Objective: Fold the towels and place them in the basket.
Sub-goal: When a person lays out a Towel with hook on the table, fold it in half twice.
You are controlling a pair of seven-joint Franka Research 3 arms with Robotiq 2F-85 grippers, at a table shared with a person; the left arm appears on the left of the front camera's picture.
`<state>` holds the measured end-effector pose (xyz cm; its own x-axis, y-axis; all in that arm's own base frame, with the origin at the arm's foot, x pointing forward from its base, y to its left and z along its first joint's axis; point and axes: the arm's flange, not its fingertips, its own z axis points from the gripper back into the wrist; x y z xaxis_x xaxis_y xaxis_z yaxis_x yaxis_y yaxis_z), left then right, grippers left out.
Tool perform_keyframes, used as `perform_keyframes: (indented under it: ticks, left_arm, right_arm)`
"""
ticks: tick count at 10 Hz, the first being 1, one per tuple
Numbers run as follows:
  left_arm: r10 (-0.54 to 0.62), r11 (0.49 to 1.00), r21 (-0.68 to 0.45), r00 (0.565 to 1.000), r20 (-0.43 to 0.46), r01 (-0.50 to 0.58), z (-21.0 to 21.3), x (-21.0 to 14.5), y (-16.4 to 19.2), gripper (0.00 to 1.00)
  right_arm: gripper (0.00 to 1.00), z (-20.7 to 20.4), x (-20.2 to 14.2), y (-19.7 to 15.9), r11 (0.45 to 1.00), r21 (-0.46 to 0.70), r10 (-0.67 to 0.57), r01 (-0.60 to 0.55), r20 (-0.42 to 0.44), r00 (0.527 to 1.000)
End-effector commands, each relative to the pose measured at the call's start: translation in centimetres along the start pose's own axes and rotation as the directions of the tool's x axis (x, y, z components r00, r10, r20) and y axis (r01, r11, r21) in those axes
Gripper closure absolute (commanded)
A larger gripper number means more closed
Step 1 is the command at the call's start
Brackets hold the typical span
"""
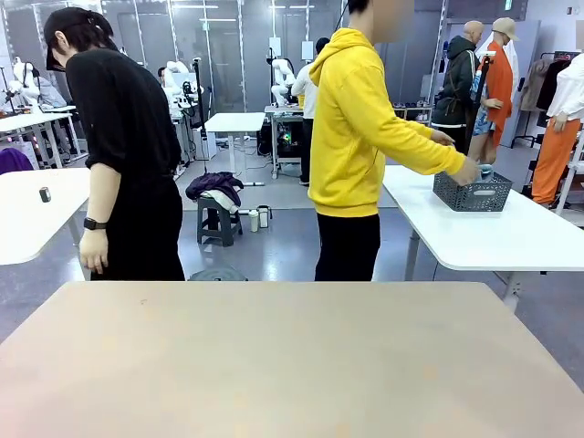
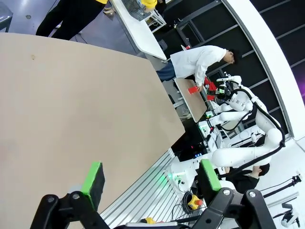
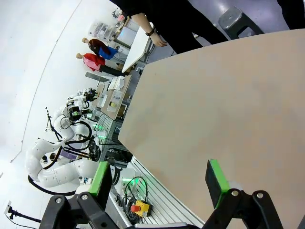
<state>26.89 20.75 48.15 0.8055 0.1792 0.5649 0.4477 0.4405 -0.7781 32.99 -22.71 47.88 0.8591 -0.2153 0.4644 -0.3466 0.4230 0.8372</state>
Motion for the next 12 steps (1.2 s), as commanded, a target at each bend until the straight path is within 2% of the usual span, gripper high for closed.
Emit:
perform_keyframes:
  ticks: [1, 12]
  left_arm:
    - [-0.017, 1.000, -0.018, 1.000, 0.006, 0.017, 0.10, 0.05, -0.02, 0.00]
    - [-0.017, 1.000, -0.018, 1.000, 0.006, 0.017, 0.10, 0.05, -0.02, 0.00]
  right_arm:
    - [0.00, 0.13, 0.00, 0.03, 1.000, 0.009, 0.009, -0.009, -0.003, 1.000]
    - [0.00, 0.13, 0.00, 0.03, 1.000, 0.009, 0.009, -0.009, -0.003, 1.000]
